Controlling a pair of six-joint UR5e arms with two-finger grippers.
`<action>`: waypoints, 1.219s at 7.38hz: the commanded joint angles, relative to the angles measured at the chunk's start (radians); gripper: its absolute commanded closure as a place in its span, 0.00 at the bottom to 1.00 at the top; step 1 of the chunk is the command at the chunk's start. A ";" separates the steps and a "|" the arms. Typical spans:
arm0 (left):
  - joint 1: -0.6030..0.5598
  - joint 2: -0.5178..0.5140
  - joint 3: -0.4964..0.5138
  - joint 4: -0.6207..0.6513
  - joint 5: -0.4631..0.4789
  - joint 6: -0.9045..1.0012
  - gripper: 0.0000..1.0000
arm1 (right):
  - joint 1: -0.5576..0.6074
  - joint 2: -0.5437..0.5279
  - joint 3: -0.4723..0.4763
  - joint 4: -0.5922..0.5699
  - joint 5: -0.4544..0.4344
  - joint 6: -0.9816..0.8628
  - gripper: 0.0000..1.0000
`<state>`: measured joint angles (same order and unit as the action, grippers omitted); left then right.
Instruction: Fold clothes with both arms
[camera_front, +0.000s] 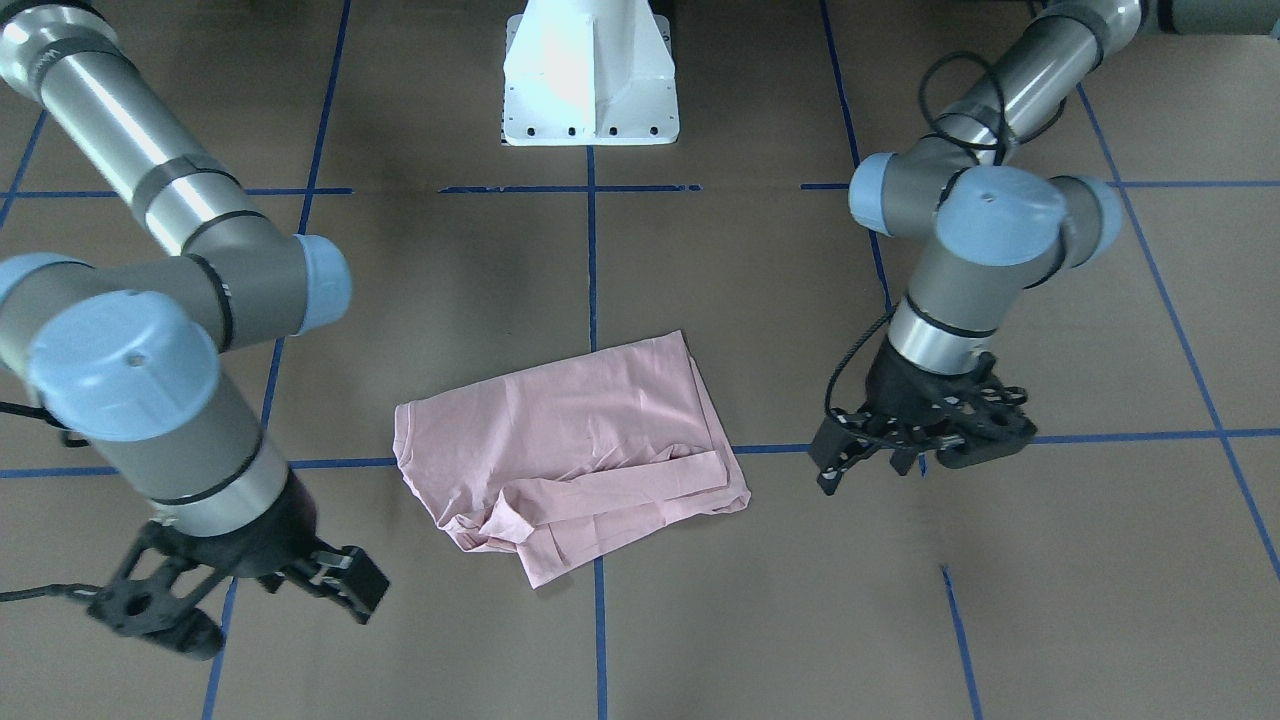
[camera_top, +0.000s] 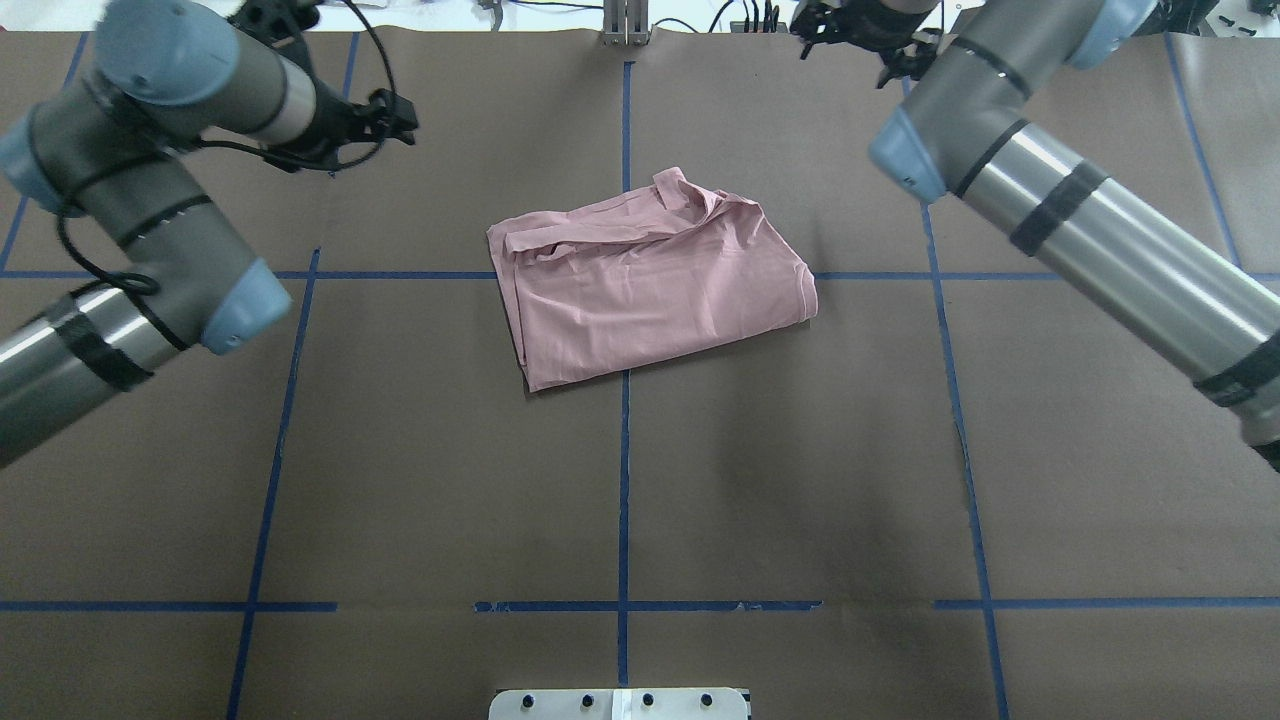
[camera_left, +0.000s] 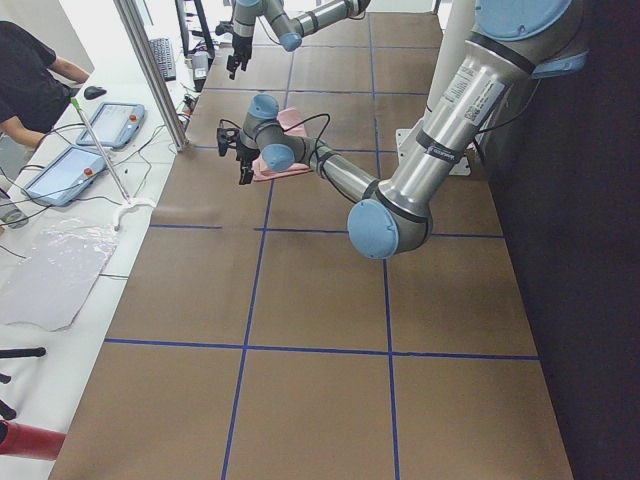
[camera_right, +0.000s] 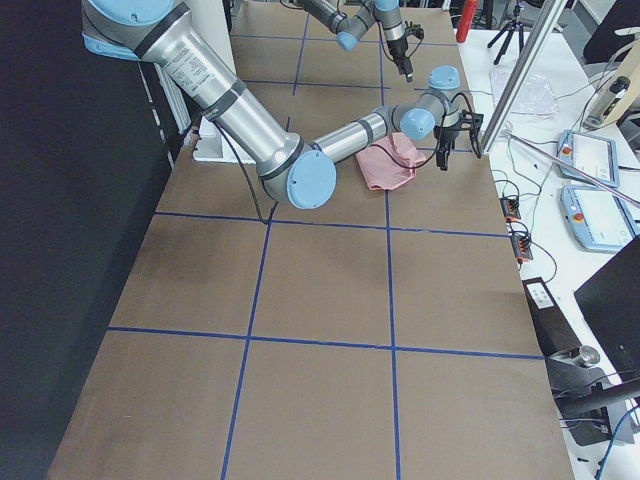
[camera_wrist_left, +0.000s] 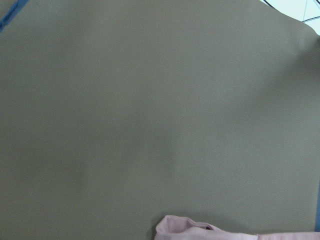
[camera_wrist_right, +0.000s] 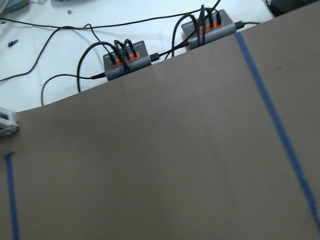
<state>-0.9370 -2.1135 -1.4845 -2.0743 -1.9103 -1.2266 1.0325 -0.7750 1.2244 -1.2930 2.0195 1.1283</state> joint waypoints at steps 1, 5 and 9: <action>-0.197 0.175 -0.104 0.005 -0.138 0.347 0.00 | 0.133 -0.175 0.208 -0.260 0.030 -0.505 0.00; -0.492 0.397 -0.143 0.104 -0.271 0.998 0.00 | 0.420 -0.496 0.388 -0.460 0.340 -1.084 0.00; -0.622 0.492 -0.058 0.159 -0.345 1.454 0.00 | 0.475 -0.648 0.403 -0.391 0.430 -1.116 0.00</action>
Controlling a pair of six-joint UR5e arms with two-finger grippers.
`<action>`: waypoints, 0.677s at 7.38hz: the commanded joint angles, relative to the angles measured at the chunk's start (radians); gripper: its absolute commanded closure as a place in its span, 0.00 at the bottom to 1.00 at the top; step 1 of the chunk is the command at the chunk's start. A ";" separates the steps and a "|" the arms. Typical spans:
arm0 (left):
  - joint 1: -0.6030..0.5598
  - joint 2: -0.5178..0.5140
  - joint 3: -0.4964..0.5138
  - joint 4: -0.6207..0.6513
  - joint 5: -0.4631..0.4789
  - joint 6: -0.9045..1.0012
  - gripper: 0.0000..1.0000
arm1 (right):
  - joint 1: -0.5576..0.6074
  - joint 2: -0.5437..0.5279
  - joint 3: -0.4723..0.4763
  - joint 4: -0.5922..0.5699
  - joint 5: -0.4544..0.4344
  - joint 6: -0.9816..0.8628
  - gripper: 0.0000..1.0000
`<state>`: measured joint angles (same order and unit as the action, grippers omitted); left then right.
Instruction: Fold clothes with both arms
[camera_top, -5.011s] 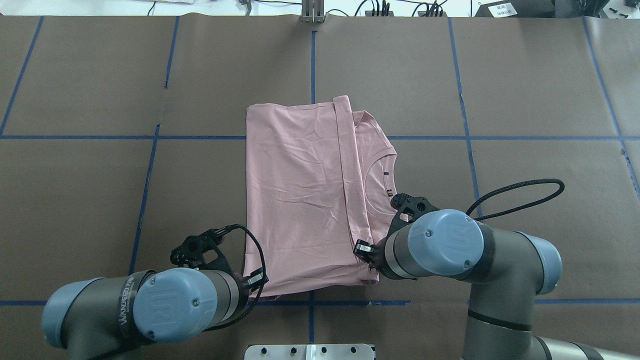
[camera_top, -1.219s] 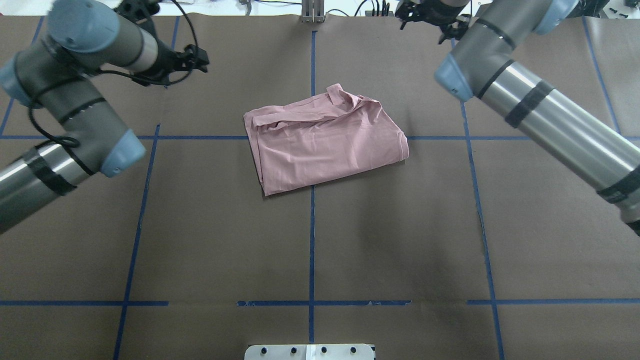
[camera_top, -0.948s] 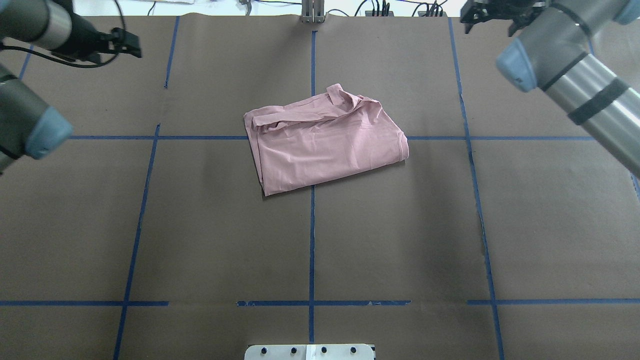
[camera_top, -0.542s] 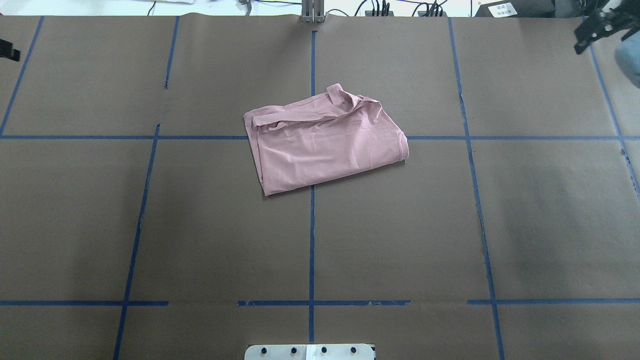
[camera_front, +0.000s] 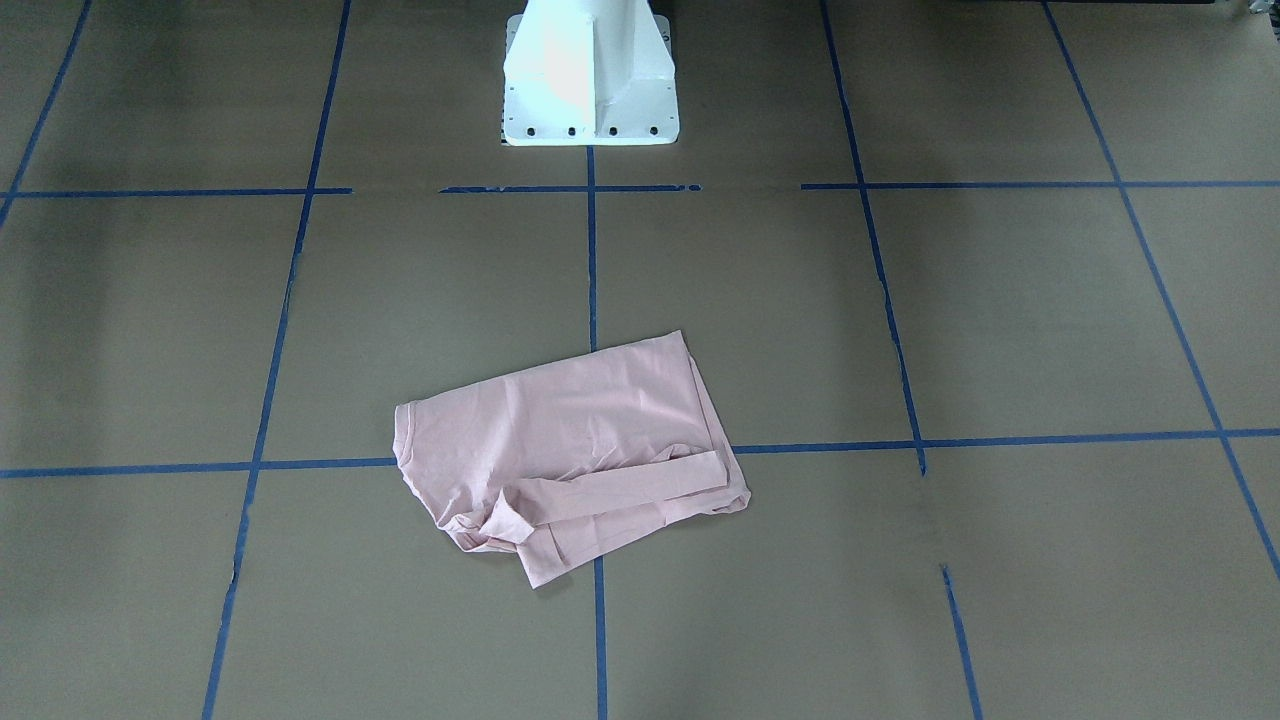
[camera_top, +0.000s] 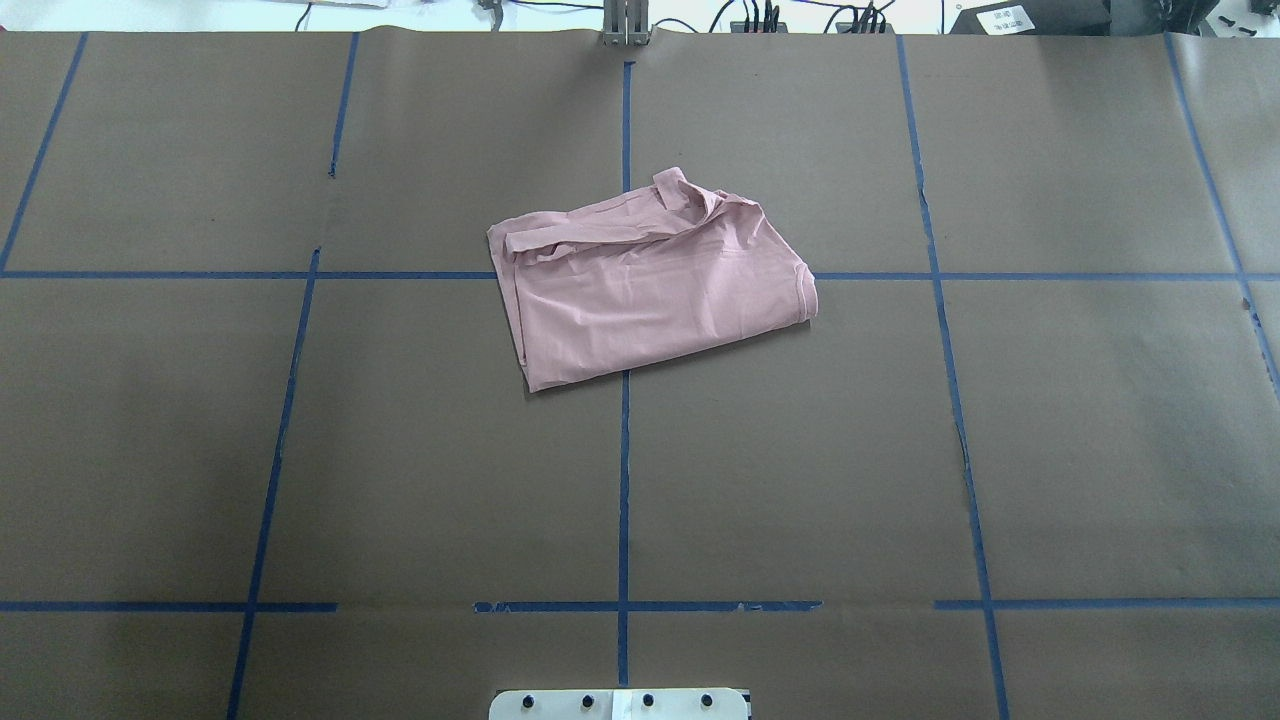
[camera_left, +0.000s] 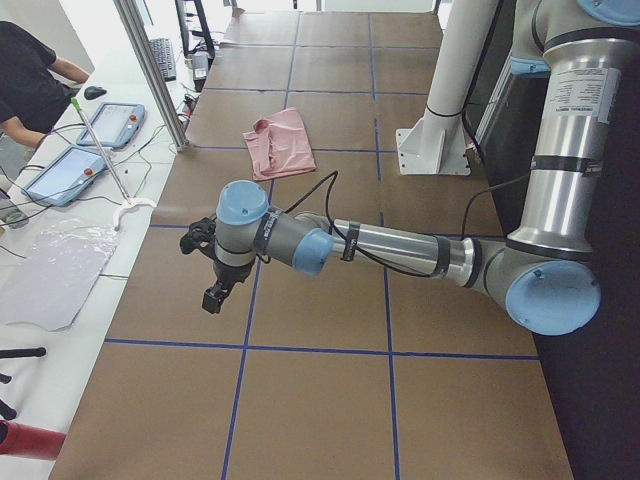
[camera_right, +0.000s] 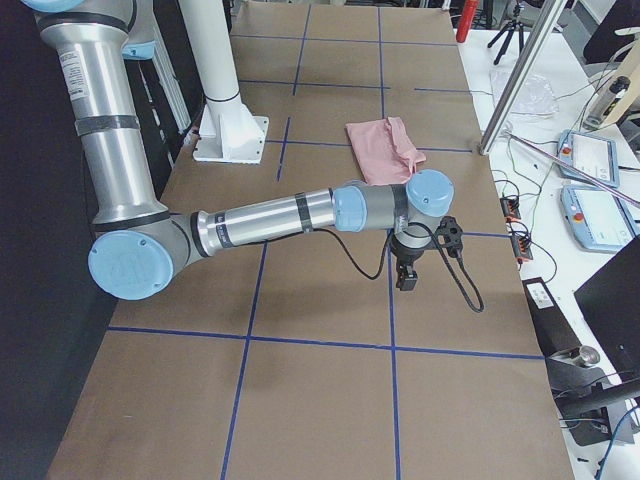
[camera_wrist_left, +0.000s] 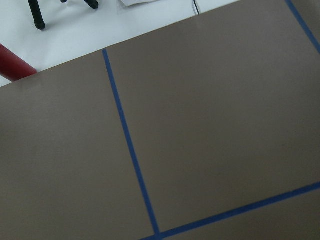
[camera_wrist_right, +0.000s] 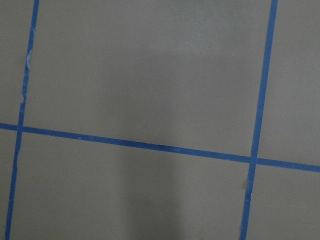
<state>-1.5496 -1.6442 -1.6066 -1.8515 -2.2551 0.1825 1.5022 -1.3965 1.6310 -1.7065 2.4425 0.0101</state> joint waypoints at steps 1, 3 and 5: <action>-0.009 0.070 0.094 -0.119 0.000 0.048 0.00 | 0.007 -0.066 0.006 0.024 0.007 0.001 0.00; -0.010 0.081 0.108 -0.083 0.003 0.041 0.00 | 0.012 -0.116 0.039 0.024 0.004 0.002 0.00; -0.009 0.076 -0.006 0.134 -0.004 0.041 0.00 | 0.012 -0.127 0.033 0.024 0.003 0.005 0.00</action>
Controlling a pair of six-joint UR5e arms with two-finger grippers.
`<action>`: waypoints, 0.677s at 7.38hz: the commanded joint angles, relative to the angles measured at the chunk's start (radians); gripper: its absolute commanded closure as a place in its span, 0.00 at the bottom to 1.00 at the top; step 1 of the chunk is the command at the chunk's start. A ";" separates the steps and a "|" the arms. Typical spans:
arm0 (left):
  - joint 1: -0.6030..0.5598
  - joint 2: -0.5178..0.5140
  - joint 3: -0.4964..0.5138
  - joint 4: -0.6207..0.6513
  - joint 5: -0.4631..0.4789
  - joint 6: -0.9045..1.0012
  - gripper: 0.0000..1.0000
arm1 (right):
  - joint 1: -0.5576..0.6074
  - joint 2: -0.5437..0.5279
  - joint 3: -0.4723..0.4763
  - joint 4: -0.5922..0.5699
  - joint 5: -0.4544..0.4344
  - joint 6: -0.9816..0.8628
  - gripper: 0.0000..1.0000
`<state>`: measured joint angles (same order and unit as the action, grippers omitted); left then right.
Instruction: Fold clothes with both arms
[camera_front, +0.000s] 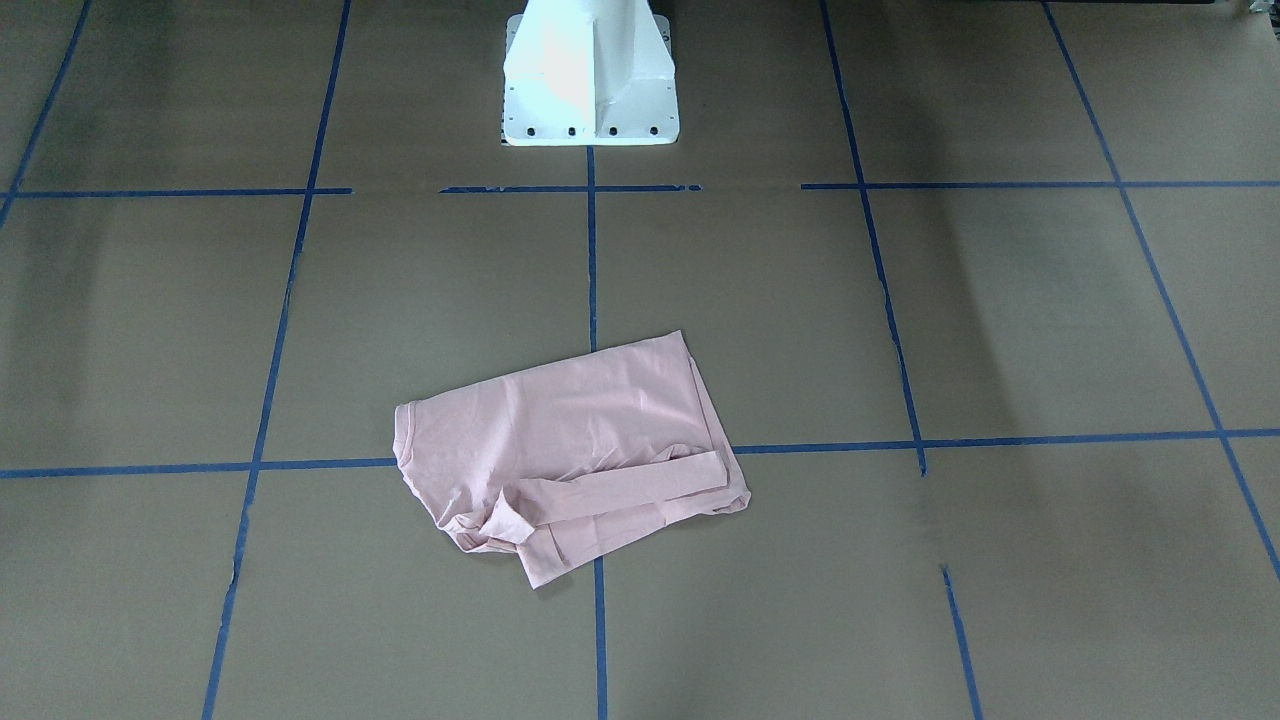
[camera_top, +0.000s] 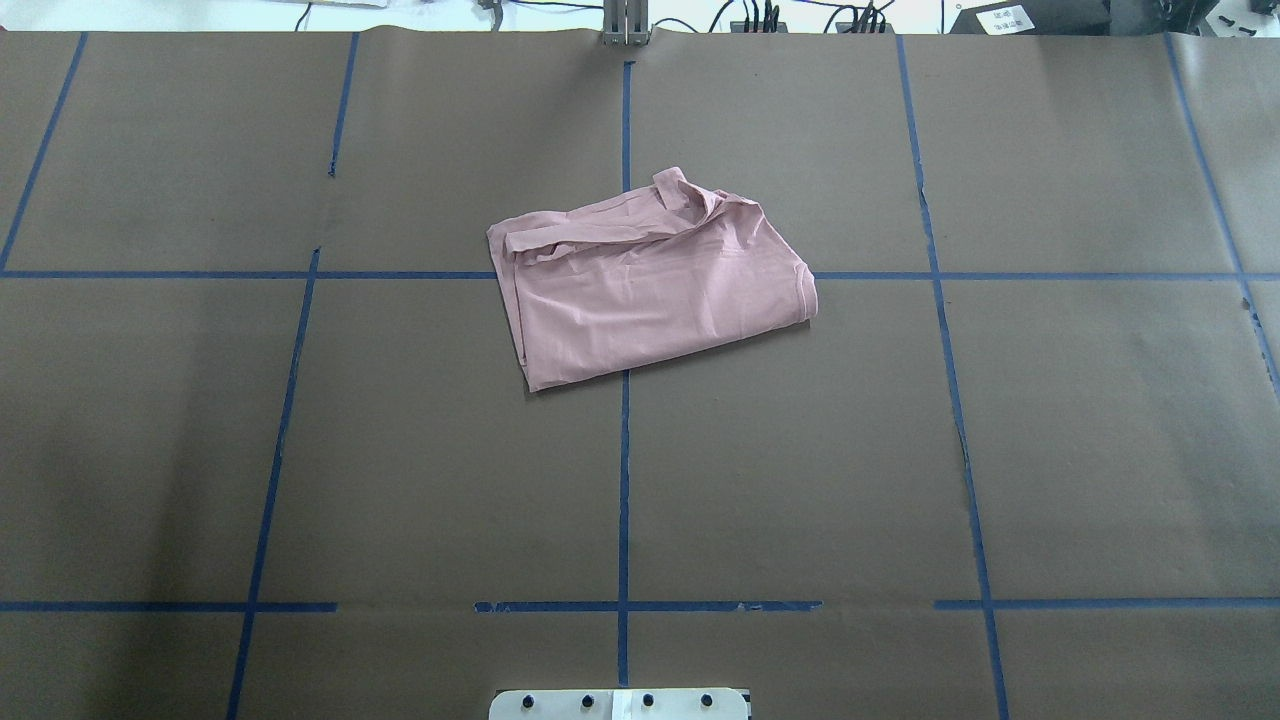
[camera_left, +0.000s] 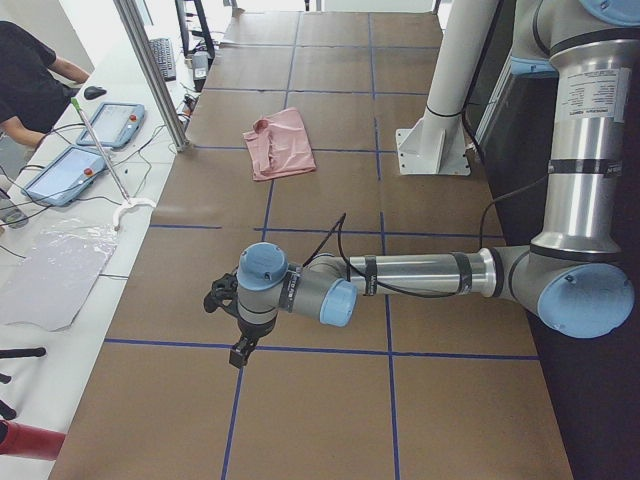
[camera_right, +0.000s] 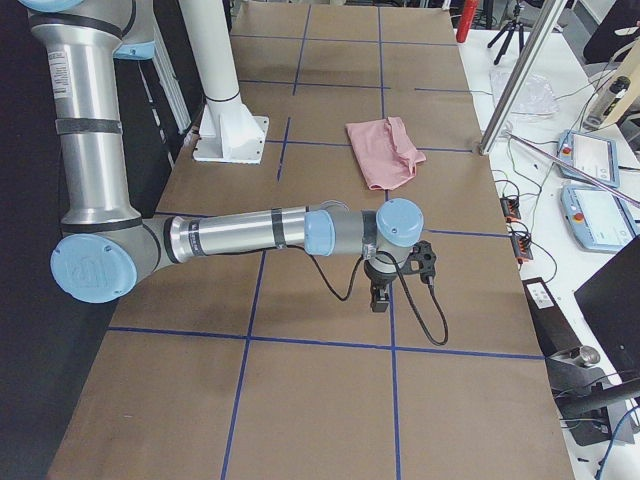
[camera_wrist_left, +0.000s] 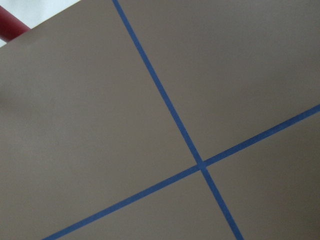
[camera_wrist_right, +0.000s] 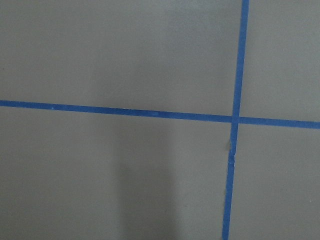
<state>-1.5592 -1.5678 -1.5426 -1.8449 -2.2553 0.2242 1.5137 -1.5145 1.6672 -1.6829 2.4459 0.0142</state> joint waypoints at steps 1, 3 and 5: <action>0.001 0.000 -0.138 0.259 -0.007 0.000 0.00 | 0.002 -0.019 -0.001 0.000 -0.001 0.001 0.00; 0.001 0.014 -0.126 0.289 -0.073 0.000 0.00 | 0.016 -0.026 -0.003 0.000 -0.001 0.001 0.00; 0.001 0.015 -0.125 0.285 -0.073 0.001 0.00 | 0.042 -0.024 -0.001 0.002 -0.004 0.001 0.00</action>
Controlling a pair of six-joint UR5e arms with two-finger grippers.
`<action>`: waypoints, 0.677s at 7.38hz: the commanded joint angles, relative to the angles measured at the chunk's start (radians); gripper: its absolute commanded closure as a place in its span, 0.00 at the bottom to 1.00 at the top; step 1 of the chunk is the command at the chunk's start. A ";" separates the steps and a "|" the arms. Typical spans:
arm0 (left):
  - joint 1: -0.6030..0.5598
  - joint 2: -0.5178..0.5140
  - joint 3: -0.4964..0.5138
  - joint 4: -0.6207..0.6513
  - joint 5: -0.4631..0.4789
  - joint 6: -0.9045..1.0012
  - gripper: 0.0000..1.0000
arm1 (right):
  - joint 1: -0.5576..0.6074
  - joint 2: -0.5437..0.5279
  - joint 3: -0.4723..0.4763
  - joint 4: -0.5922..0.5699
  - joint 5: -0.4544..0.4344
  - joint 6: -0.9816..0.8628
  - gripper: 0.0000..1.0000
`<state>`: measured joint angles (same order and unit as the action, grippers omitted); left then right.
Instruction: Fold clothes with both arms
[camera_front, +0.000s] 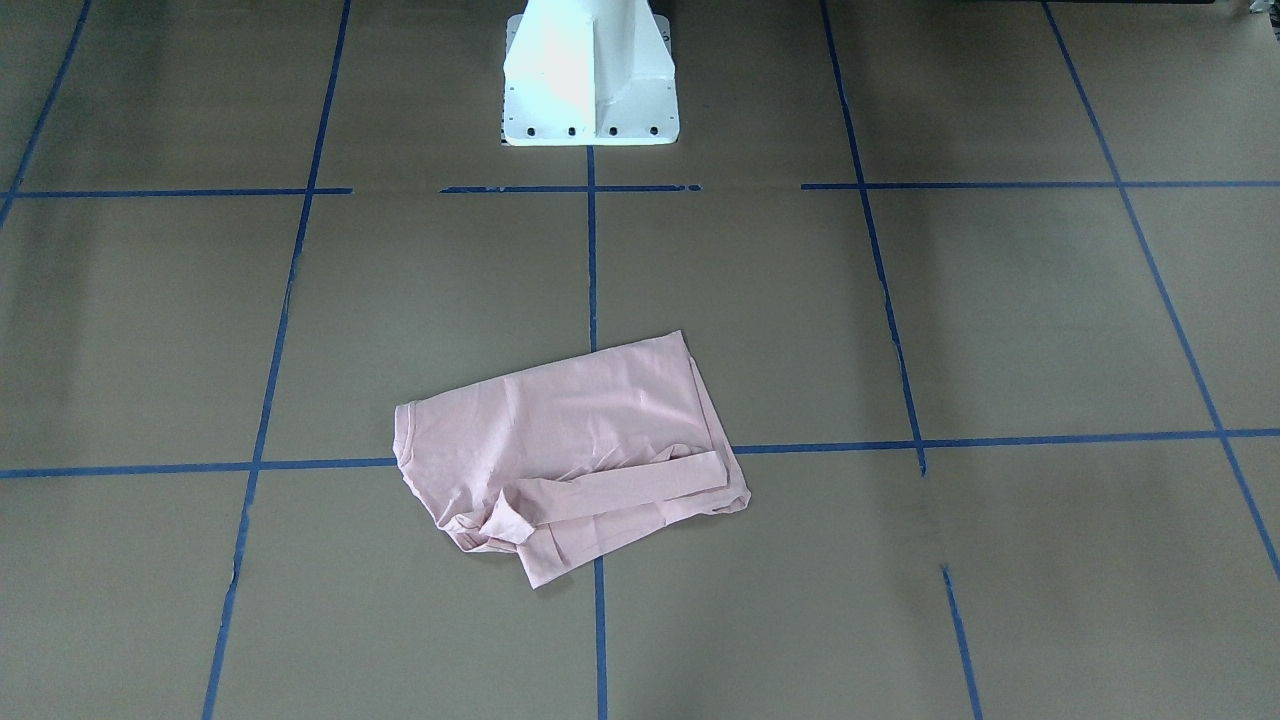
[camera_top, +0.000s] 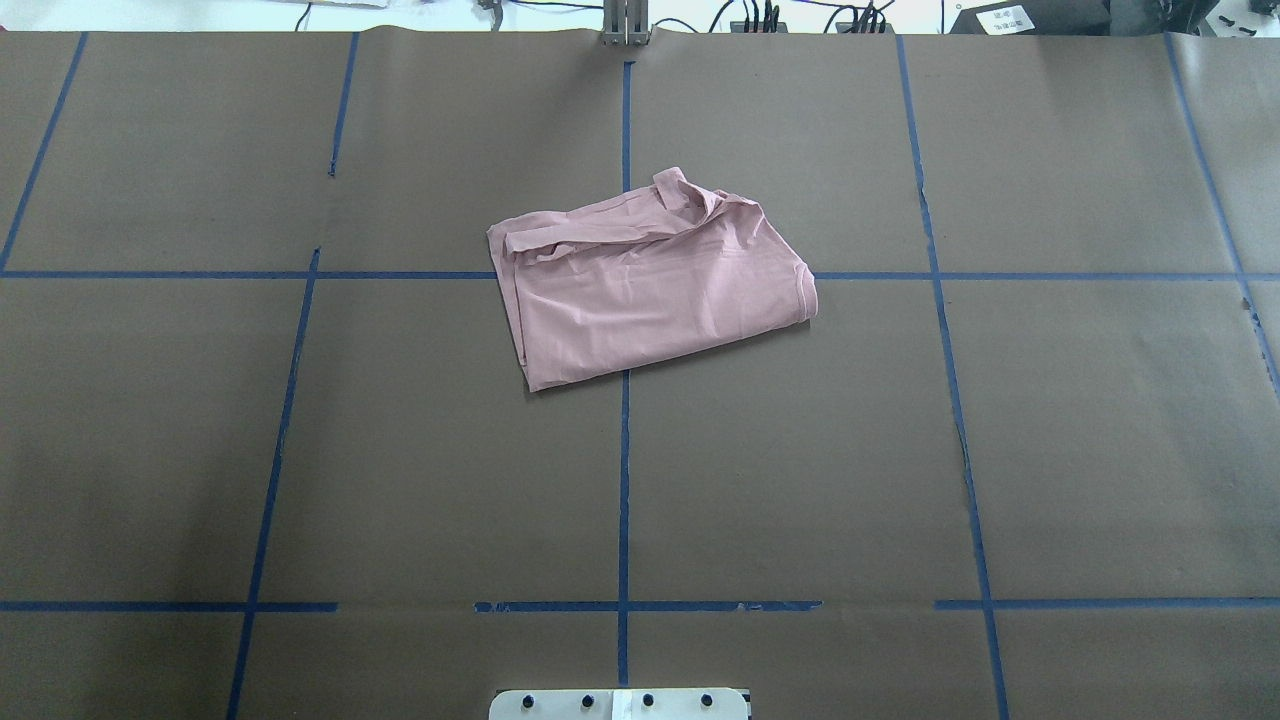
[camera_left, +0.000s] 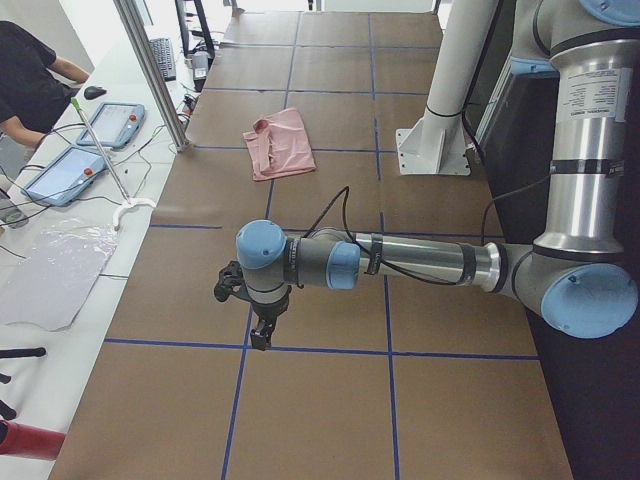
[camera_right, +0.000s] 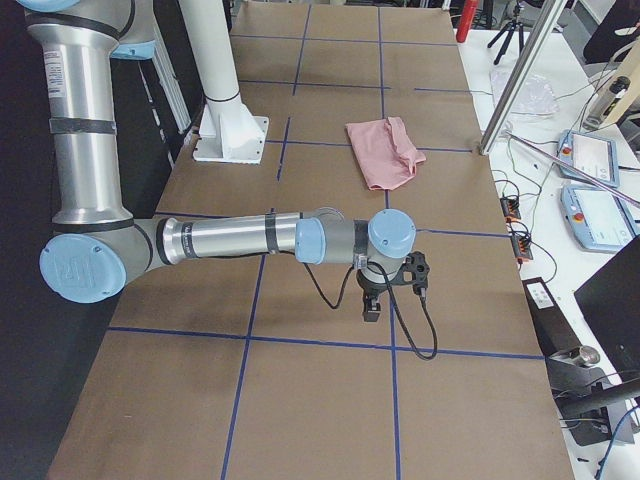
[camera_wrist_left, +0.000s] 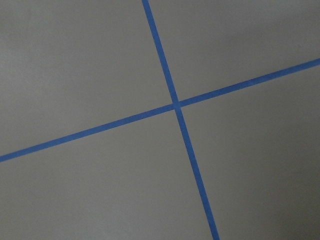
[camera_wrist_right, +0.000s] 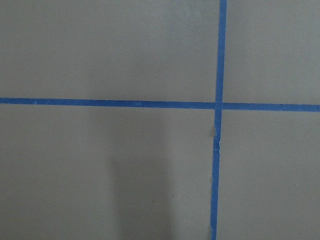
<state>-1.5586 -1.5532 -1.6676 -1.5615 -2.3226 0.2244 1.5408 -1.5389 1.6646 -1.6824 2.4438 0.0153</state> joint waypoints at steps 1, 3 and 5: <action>0.000 0.001 0.000 0.001 -0.004 0.000 0.00 | 0.015 -0.003 -0.003 0.000 -0.061 -0.003 0.00; 0.000 0.001 0.000 0.000 -0.003 0.000 0.00 | 0.019 -0.024 -0.016 0.003 -0.109 -0.011 0.00; 0.000 0.001 0.000 0.000 -0.001 -0.003 0.00 | 0.036 -0.036 -0.028 0.004 -0.101 -0.015 0.00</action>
<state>-1.5585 -1.5524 -1.6674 -1.5615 -2.3252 0.2239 1.5659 -1.5660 1.6448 -1.6795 2.3406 0.0041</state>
